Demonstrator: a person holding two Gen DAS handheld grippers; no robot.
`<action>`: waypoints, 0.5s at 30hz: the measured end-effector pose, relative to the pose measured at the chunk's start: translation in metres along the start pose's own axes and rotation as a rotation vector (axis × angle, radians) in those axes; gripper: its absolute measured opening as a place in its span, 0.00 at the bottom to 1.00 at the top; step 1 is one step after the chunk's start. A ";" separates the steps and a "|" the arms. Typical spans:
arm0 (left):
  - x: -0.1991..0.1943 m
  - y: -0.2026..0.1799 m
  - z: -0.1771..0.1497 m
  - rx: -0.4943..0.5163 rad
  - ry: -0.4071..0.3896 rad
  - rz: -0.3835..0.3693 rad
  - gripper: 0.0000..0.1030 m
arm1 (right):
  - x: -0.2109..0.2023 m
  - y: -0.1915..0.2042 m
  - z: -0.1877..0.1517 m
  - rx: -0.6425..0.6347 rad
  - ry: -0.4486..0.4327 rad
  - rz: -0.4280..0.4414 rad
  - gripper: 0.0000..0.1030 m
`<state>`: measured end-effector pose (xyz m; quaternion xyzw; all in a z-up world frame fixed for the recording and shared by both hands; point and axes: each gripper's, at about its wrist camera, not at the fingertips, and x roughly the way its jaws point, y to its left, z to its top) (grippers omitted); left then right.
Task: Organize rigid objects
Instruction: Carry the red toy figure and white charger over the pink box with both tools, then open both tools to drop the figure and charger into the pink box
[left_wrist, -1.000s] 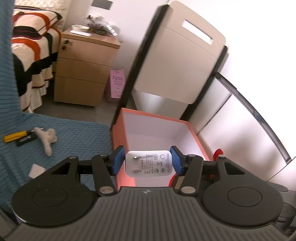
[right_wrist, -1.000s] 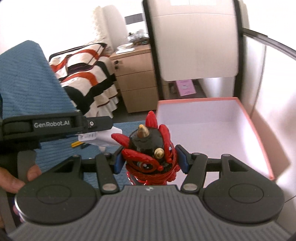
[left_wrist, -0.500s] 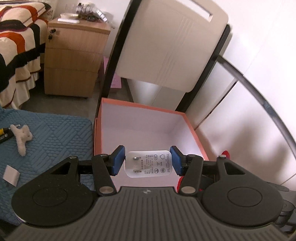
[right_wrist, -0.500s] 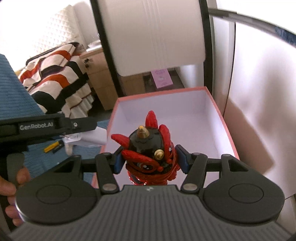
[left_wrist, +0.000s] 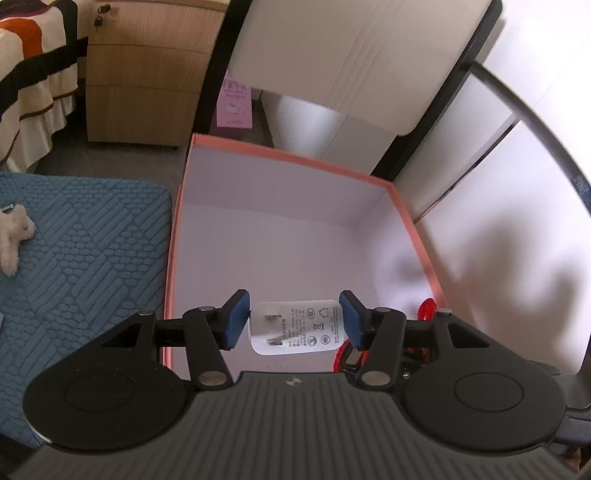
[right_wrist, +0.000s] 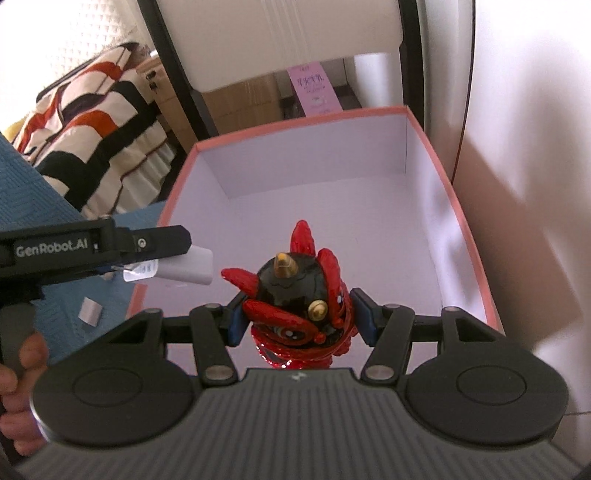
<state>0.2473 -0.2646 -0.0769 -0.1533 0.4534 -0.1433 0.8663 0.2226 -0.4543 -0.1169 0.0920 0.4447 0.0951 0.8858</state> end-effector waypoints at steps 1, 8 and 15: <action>0.005 0.000 -0.001 0.000 0.007 0.004 0.58 | 0.004 -0.002 -0.001 -0.006 0.010 0.004 0.59; 0.021 0.001 -0.005 -0.009 0.043 -0.005 0.58 | 0.020 -0.015 -0.009 0.037 0.062 -0.001 0.59; 0.019 -0.001 -0.006 -0.013 0.047 -0.018 0.62 | 0.017 -0.021 -0.015 0.054 0.076 -0.015 0.61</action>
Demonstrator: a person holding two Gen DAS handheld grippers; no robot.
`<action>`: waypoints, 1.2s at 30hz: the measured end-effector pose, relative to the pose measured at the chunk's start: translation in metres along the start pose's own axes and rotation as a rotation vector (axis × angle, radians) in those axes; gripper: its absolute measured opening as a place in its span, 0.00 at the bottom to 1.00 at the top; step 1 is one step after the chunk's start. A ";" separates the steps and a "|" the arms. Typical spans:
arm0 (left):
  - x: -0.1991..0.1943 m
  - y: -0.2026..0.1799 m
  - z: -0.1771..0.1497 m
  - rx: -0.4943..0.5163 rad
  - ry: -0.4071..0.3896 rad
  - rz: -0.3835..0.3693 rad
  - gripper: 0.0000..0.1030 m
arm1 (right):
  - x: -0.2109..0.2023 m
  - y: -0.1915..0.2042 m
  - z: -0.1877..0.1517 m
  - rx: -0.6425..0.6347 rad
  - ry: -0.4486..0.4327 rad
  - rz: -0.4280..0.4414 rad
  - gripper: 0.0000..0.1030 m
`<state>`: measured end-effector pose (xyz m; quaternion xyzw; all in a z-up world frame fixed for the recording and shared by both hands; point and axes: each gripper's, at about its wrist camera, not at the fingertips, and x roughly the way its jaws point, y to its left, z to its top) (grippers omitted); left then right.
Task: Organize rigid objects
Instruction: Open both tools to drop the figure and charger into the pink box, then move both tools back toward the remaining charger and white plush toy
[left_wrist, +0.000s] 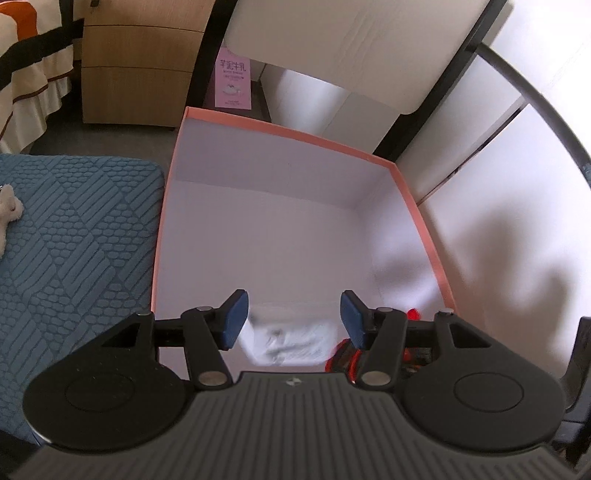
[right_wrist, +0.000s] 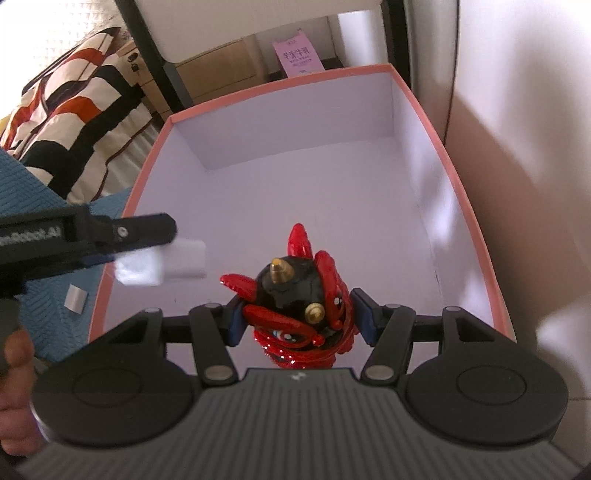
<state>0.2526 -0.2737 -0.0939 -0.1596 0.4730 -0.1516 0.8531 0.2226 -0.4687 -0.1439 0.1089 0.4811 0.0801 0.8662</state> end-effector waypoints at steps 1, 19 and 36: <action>-0.002 -0.001 0.000 0.005 -0.001 -0.006 0.70 | -0.001 -0.001 -0.001 0.012 -0.002 -0.003 0.63; -0.113 -0.009 -0.013 0.092 -0.223 0.008 0.76 | -0.066 0.035 -0.015 -0.016 -0.158 0.057 0.63; -0.237 0.022 -0.061 0.064 -0.345 0.004 0.76 | -0.133 0.092 -0.045 -0.141 -0.266 0.072 0.63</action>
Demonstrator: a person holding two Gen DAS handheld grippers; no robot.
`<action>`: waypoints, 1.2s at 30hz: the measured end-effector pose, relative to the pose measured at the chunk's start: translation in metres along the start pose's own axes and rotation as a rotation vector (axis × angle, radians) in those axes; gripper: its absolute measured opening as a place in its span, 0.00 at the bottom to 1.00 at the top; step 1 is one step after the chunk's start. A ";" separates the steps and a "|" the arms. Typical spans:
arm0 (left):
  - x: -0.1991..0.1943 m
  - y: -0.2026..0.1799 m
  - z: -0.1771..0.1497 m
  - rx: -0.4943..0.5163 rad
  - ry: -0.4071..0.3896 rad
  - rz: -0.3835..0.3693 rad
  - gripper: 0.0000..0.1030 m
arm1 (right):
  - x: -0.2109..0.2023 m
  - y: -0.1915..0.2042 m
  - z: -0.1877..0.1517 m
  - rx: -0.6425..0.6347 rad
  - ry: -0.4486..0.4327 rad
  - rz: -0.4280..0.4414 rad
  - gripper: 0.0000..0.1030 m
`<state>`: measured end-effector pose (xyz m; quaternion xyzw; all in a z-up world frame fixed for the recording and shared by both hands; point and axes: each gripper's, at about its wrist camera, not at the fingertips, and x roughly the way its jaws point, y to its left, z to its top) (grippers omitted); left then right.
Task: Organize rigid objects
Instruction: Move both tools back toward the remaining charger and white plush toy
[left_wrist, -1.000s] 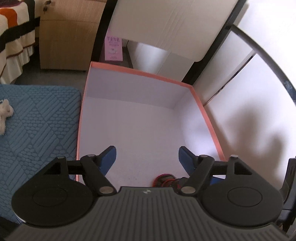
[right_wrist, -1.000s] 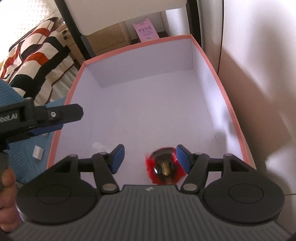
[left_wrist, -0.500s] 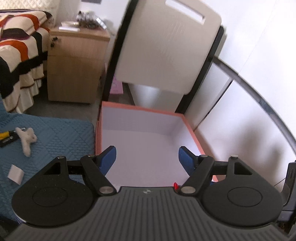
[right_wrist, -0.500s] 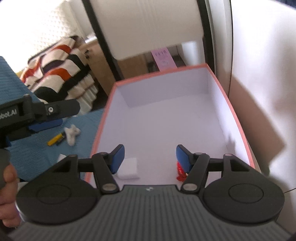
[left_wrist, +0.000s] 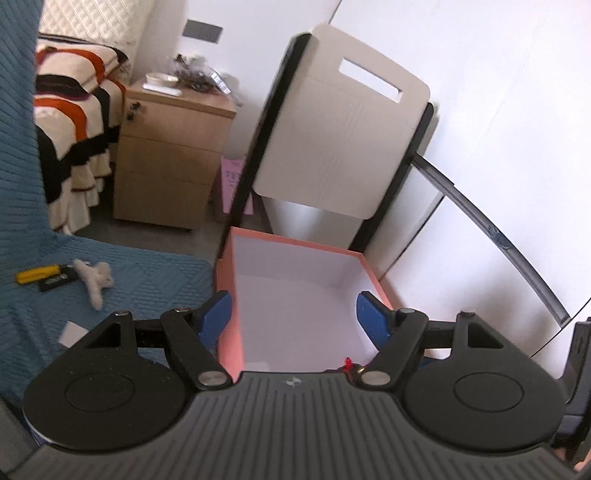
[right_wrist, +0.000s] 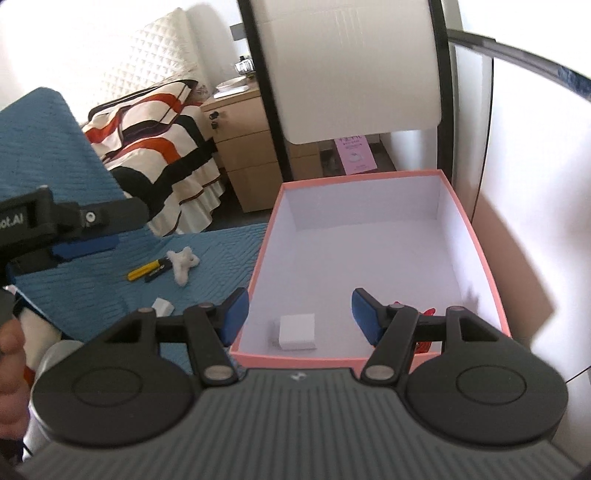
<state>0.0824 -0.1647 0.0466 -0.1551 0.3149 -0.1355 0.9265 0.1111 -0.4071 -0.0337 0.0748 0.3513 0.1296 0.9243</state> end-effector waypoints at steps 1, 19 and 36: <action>-0.005 0.003 -0.001 -0.002 -0.001 0.007 0.76 | -0.003 0.004 -0.001 -0.004 -0.002 0.002 0.63; -0.066 0.052 -0.056 -0.005 -0.084 0.148 0.76 | -0.020 0.057 -0.038 -0.107 -0.015 0.042 0.63; -0.083 0.106 -0.086 -0.044 -0.043 0.153 0.76 | -0.010 0.096 -0.077 -0.098 0.034 0.073 0.63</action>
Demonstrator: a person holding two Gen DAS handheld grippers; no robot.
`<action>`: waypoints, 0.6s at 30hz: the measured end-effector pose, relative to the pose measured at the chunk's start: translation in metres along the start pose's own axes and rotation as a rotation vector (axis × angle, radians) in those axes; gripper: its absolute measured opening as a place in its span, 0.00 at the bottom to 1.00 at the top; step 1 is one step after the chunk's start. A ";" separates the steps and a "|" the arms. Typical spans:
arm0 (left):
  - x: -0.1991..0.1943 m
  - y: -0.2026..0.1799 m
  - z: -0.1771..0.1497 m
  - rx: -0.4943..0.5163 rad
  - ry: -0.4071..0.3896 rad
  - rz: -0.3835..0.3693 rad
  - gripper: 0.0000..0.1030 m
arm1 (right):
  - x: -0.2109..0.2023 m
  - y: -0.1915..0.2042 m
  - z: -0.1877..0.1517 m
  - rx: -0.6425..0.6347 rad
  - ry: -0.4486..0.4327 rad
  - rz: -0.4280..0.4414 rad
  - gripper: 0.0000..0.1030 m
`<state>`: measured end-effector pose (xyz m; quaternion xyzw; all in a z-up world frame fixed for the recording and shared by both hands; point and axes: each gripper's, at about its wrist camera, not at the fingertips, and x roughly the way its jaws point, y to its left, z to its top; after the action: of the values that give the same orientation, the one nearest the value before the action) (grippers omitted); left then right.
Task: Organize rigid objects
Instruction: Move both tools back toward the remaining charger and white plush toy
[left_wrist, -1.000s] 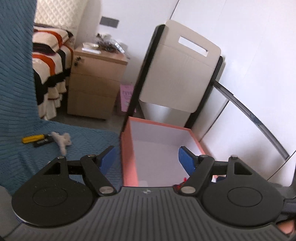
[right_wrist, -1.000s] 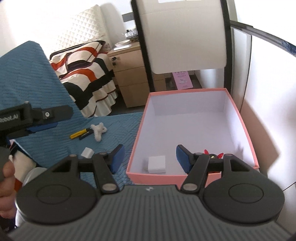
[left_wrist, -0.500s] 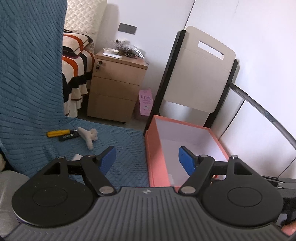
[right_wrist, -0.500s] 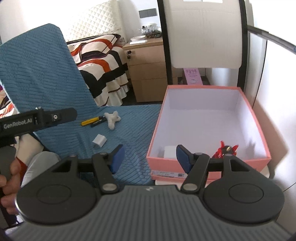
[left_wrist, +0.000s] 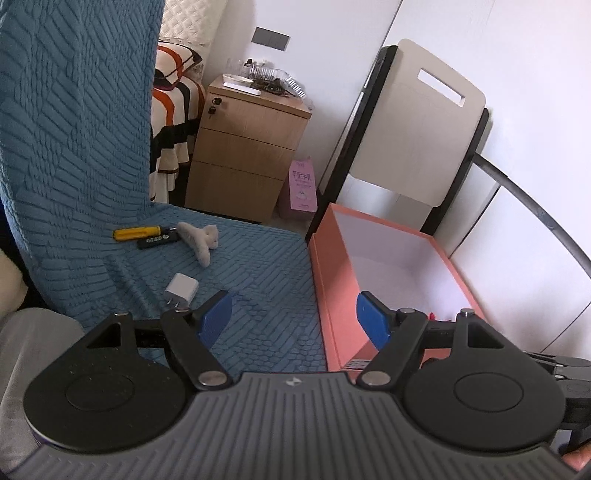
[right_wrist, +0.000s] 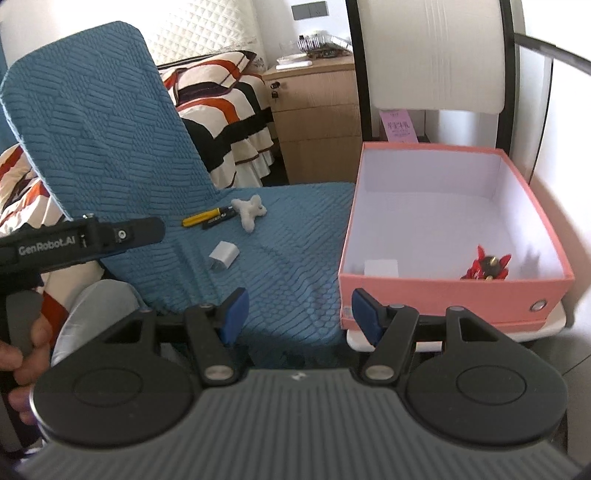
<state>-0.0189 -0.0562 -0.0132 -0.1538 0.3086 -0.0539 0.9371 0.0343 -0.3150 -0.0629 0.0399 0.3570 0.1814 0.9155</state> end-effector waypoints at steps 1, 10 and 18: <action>0.002 0.003 -0.001 -0.001 -0.002 0.003 0.76 | 0.003 0.001 -0.001 0.003 0.003 -0.001 0.63; 0.038 0.035 -0.001 -0.032 0.019 0.038 0.76 | 0.040 0.007 0.001 0.000 0.016 0.010 0.63; 0.075 0.053 -0.003 -0.031 0.015 0.070 0.77 | 0.086 0.009 0.010 0.028 0.050 0.040 0.63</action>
<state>0.0397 -0.0213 -0.0748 -0.1571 0.3216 -0.0174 0.9336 0.0965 -0.2745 -0.1090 0.0553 0.3814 0.1954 0.9018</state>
